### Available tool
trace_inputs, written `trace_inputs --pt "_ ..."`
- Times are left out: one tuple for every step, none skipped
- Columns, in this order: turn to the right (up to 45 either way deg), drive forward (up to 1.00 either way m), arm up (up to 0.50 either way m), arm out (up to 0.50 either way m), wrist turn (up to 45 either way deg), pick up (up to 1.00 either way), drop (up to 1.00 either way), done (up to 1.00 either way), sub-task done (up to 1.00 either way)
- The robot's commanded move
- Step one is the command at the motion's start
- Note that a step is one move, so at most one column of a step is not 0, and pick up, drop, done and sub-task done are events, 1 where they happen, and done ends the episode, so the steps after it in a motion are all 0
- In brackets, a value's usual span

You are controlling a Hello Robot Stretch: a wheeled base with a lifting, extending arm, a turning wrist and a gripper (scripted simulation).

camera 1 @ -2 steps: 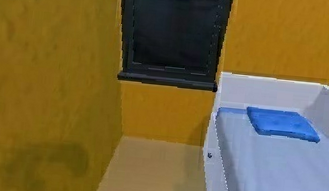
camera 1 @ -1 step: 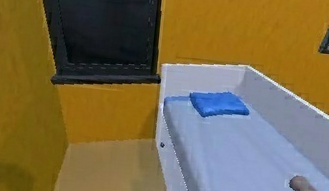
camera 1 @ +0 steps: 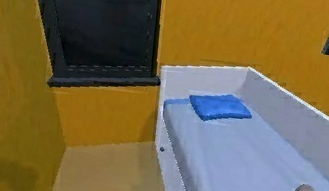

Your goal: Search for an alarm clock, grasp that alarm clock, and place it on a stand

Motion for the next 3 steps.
trace_inputs --pt "-39.0 0.00 0.00 0.00 0.0 0.00 0.00 0.00 0.00" --pt "0.0 0.00 0.50 0.00 0.0 0.00 0.00 0.00 0.00" --pt "0.0 0.00 0.18 0.00 0.0 0.00 0.00 0.00 0.00"
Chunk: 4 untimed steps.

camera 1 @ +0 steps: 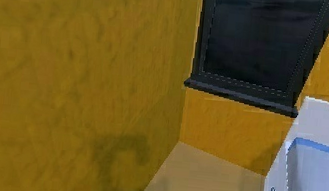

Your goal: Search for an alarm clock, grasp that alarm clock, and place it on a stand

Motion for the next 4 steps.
trace_inputs --pt "0.0 0.00 0.00 0.14 0.0 0.00 0.00 0.00 0.00" --pt "0.0 0.00 0.00 0.00 45.0 0.00 0.00 0.00 0.00" --pt "0.0 0.00 0.00 0.00 45.0 0.00 0.00 0.00 0.00" --pt "0.0 0.00 0.00 0.00 45.0 0.00 0.00 0.00 0.00"
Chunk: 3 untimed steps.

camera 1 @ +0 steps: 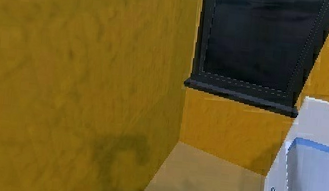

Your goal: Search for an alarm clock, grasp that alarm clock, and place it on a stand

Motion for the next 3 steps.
trace_inputs --pt "0.0 0.00 0.00 0.00 12.0 0.00 0.00 0.00 0.00" --pt "0.0 0.00 -0.30 0.00 0.0 0.00 0.00 0.00 0.00" --pt "0.0 0.00 0.00 0.00 0.0 1.00 0.00 0.00 0.00"
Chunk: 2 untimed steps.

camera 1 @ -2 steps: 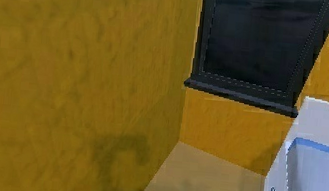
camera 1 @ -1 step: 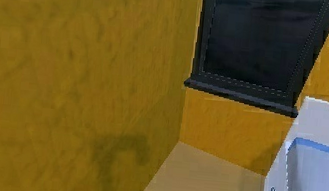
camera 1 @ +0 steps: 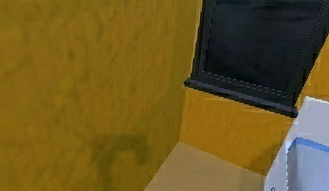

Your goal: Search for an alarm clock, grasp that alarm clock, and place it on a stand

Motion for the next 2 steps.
trace_inputs --pt "0.0 0.00 0.10 0.00 0.0 0.00 0.00 0.00 0.00" --pt "0.0 0.00 0.40 0.00 0.0 0.00 0.00 0.00 0.00"
